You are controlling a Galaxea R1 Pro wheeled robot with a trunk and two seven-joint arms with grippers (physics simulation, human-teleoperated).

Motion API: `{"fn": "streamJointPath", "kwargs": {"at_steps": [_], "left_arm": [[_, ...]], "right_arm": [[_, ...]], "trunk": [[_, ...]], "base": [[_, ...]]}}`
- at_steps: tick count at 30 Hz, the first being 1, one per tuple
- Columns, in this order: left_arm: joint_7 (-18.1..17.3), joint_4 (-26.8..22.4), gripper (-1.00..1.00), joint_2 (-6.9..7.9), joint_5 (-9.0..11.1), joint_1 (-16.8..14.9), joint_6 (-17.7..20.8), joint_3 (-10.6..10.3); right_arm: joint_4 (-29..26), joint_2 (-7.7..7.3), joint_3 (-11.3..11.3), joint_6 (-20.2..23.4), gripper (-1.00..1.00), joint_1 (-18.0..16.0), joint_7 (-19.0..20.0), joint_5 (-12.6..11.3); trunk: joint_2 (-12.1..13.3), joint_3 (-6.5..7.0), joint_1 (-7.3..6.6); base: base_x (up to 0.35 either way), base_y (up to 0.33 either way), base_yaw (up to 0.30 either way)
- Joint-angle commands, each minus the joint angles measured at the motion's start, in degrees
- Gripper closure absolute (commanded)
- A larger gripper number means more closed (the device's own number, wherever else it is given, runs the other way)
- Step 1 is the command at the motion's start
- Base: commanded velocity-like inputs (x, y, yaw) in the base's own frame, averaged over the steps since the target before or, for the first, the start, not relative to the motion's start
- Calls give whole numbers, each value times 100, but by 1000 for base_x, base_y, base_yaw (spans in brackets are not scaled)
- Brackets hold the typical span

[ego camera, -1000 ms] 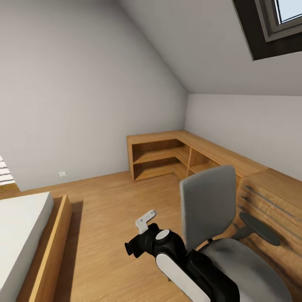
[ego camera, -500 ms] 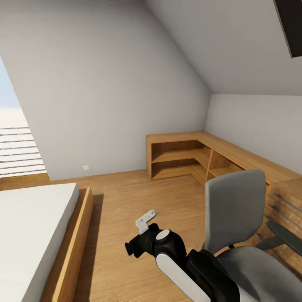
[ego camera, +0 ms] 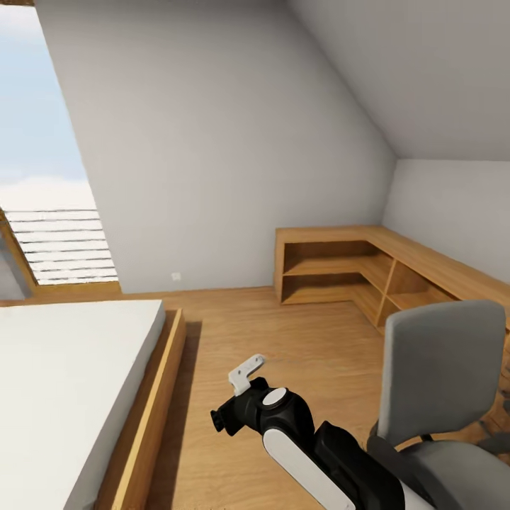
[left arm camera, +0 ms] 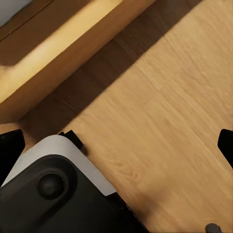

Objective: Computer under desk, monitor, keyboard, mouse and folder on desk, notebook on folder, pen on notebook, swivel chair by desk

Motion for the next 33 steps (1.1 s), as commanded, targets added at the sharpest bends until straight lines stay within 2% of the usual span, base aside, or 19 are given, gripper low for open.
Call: {"fn": "streamJointPath", "kwargs": {"at_steps": [1, 12, 19, 25, 27, 28, 31, 33], "left_arm": [[35, -10, -100, 8, 59, 0, -36, -24], [47, -19, -100, 4, 15, 0, -46, -37], [83, -368, -100, 14, 0, -6, 25, -69], [104, -946, -100, 52, -10, -13, 508, -50], [102, -1153, -100, 139, -8, -38, 774, -37], [102, -1286, -100, 211, -2, -84, 912, -36], [99, -1441, -100, 287, 4, -232, 1117, -35], [102, -1528, -100, 327, 4, -473, 1384, -34]], "right_arm": [[-6, -4, 6, 14, -100, -6, -60, -51], [-12, -31, -15, 14, -100, -6, -57, -53], [-7, -29, -61, -34, -100, -6, -65, -40], [-8, -38, -74, -69, -100, -6, -59, -36], [-11, -40, -76, -76, -100, -6, -58, -37], [-12, -37, -75, -75, -100, -6, -57, -39], [-13, -37, -74, -75, -100, -6, -57, -39], [-13, -37, -77, -71, -100, -6, -57, -38]], "trunk": [[-3, -5, 0], [-3, -6, 0], [-3, -9, 0], [-3, -10, 0], [-3, -10, 0], [-3, -10, 0], [-3, -10, 0], [-3, -10, 0]], "base": [[0, 0, 277], [0, 0, 277], [0, 0, 109], [0, 0, 17], [0, 0, 5], [0, 0, 3], [0, 0, 2], [7, 4, 0]]}}
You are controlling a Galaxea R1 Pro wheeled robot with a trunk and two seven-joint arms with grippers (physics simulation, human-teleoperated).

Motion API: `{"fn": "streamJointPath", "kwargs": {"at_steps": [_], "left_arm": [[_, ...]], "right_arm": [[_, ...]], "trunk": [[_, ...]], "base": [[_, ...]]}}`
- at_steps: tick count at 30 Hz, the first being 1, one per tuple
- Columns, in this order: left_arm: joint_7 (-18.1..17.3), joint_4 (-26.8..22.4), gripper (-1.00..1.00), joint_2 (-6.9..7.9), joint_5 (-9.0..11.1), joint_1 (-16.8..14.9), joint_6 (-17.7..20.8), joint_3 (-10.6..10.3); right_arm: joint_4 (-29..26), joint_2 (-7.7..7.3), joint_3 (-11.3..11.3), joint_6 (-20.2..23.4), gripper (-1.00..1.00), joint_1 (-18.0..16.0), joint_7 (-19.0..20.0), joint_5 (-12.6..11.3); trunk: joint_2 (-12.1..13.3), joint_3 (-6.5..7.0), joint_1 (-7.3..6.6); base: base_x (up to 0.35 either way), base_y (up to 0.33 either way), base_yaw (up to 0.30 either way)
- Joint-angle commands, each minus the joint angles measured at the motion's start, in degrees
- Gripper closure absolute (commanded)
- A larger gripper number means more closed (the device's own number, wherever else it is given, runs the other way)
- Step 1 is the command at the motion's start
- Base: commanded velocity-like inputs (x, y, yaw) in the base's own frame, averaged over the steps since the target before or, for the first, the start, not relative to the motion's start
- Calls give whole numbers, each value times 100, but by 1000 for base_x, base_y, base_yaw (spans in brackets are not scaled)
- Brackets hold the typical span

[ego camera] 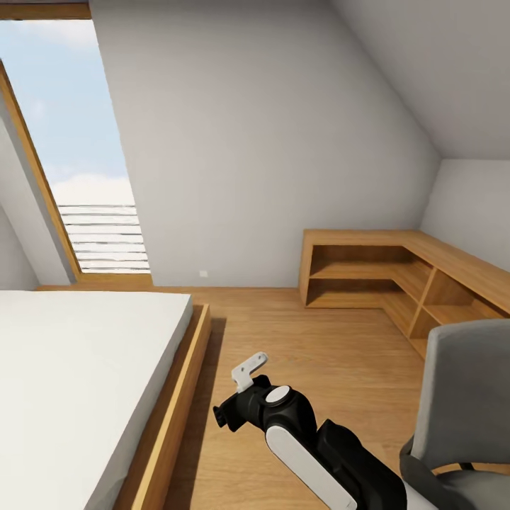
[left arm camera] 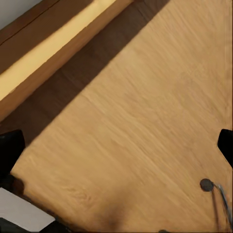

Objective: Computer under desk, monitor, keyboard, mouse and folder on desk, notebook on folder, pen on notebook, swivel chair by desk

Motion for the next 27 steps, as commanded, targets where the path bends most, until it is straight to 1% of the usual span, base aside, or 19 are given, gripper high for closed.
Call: {"fn": "streamJointPath", "kwargs": {"at_steps": [1, 2, 7, 19, 23, 27], "left_arm": [[42, -32, -100, 14, 43, -91, 101, -9], [45, -58, -100, 26, 42, -242, 235, -9], [51, -77, -100, 20, 36, -492, 391, -31], [66, -2, -100, -12, 25, -576, 420, -38], [51, 18, -100, -13, 24, -580, 417, -41], [41, 39, -100, -7, 23, -581, 410, -43]], "right_arm": [[-5, 0, 6, 11, -100, -7, -59, -55], [-5, -2, 2, 13, -100, -7, -56, -59], [-5, -10, -3, 15, -100, -7, -52, -69], [-6, -14, -5, 16, -100, -7, -50, -77], [-6, -14, -5, 16, -100, -7, -50, -75], [-6, -14, -5, 16, -100, -7, -50, -77]], "trunk": [[-4, -6, 0], [-4, -6, 0], [-4, -6, 0], [-4, -6, 0], [-4, -6, 0], [-4, -6, 0]], "base": [[45, 24, 1], [128, 70, 0], [138, 72, 0], [41, 14, 0], [196, 2, 0], [292, 1, 0]]}}
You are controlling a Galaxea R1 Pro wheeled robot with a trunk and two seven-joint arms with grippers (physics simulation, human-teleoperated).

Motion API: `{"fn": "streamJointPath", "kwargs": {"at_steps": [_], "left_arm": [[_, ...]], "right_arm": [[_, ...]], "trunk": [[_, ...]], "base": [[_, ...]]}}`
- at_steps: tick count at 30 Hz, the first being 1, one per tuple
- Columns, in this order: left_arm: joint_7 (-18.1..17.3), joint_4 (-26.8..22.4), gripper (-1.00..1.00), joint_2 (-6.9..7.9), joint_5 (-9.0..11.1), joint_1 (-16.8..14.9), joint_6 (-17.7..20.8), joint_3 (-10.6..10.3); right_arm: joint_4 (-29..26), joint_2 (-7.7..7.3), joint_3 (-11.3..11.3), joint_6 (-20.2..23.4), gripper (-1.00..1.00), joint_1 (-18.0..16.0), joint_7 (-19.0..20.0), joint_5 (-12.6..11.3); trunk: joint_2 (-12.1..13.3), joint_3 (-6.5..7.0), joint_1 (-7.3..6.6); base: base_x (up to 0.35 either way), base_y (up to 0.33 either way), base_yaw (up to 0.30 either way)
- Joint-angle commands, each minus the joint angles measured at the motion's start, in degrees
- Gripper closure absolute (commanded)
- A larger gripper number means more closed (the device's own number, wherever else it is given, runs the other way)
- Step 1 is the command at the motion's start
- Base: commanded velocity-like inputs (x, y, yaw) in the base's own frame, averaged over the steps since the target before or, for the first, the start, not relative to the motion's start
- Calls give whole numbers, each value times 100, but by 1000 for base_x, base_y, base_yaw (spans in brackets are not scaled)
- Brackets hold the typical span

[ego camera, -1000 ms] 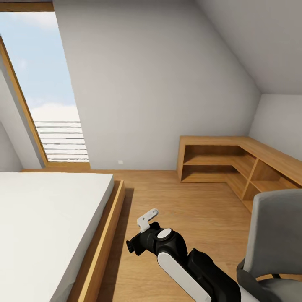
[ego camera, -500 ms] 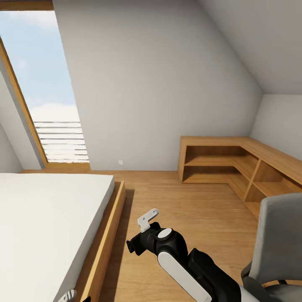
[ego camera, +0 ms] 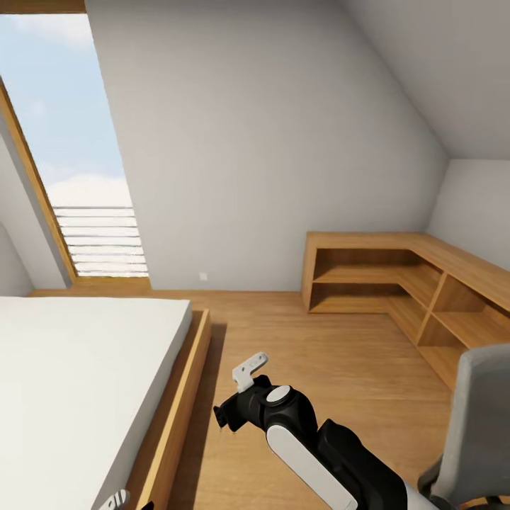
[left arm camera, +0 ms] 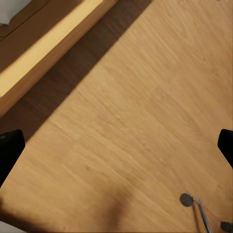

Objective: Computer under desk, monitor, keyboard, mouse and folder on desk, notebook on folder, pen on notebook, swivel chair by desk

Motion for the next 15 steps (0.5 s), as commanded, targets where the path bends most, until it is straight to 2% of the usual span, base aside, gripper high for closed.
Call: {"fn": "streamJointPath", "kwargs": {"at_steps": [1, 15], "left_arm": [[44, -7, -100, 5, 49, -1, 4, -10], [48, 31, -100, 20, 49, -1, -1, -5]], "right_arm": [[-6, -4, 10, 8, -100, -7, -60, -51], [-6, -11, 10, 8, -100, -7, -59, -52]], "trunk": [[-3, -5, 4], [-3, -5, 4]], "base": [[313, 0, 0], [332, 0, 0]]}}
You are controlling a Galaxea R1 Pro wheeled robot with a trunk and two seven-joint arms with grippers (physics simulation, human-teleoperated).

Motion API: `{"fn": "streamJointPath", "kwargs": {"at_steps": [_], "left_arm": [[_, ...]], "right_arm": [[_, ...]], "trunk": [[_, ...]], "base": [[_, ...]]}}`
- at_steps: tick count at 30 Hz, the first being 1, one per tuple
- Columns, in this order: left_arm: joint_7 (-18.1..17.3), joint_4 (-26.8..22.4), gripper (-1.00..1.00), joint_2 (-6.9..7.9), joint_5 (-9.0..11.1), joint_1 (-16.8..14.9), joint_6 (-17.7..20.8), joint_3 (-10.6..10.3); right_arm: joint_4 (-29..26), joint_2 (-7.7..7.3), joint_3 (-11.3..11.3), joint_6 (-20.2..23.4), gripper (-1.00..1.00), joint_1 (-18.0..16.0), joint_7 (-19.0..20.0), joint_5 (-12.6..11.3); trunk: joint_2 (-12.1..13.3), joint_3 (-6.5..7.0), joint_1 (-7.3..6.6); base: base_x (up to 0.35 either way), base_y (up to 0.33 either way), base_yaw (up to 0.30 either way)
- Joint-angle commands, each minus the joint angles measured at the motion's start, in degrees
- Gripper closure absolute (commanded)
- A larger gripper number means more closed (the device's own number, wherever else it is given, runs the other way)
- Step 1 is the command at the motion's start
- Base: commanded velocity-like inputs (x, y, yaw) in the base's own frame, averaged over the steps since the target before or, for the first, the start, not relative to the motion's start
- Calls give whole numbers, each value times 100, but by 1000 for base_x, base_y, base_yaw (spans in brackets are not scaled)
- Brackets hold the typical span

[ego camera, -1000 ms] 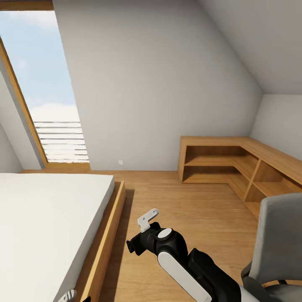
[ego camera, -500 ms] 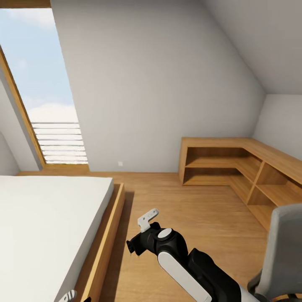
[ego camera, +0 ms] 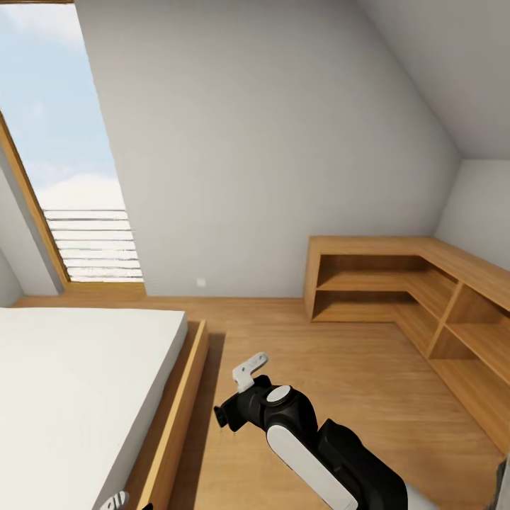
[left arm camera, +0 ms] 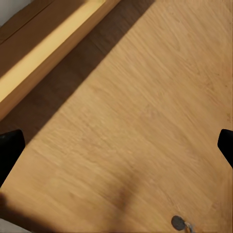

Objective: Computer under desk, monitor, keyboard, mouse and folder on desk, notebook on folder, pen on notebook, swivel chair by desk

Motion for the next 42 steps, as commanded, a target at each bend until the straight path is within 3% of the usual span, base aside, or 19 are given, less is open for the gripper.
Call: {"fn": "streamJointPath", "kwargs": {"at_steps": [1, 42], "left_arm": [[45, -9, -100, 6, 49, 0, 5, -9], [46, 3, -100, 18, 49, 0, 5, -11]], "right_arm": [[-6, -3, 11, 7, -100, -7, -60, -52], [-6, -2, -4, 7, -100, -7, -69, -40]], "trunk": [[-3, -5, 4], [-3, -5, 4]], "base": [[338, 0, 0], [339, -1, 0]]}}
